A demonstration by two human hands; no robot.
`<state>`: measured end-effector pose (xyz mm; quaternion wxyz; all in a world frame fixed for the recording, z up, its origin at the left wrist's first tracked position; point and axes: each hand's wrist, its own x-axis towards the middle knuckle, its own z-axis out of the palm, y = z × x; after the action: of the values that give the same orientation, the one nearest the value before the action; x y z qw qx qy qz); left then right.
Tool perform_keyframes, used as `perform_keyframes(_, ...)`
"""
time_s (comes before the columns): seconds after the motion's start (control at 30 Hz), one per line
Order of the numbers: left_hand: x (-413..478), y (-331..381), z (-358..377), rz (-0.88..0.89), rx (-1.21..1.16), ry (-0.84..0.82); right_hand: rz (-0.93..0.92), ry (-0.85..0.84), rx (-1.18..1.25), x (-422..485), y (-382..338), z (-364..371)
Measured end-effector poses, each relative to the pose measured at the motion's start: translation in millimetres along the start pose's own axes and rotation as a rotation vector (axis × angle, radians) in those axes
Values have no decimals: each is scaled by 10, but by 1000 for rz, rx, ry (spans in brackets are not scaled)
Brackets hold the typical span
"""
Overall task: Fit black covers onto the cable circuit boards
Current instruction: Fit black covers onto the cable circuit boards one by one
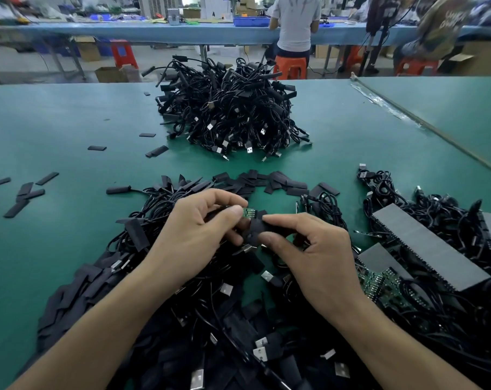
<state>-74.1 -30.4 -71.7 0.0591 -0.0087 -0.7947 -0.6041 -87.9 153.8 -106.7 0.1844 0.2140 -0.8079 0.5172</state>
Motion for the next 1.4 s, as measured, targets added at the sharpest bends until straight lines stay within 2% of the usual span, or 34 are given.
perform_keyframes(0.23,19,-21,-19,-15,-34,19,95,59,140,0,2,-1)
perform_keyframes(0.73,20,-3,-42,-31,7,-59,125,59,177,-2,40,6)
perform_keyframes(1.2,9,9,-57,-3,64,-62,126,-49,144,-13,23,21)
perform_keyframes(1.4,-24,51,-26,51,95,-185,85,-20,99,-13,37,12)
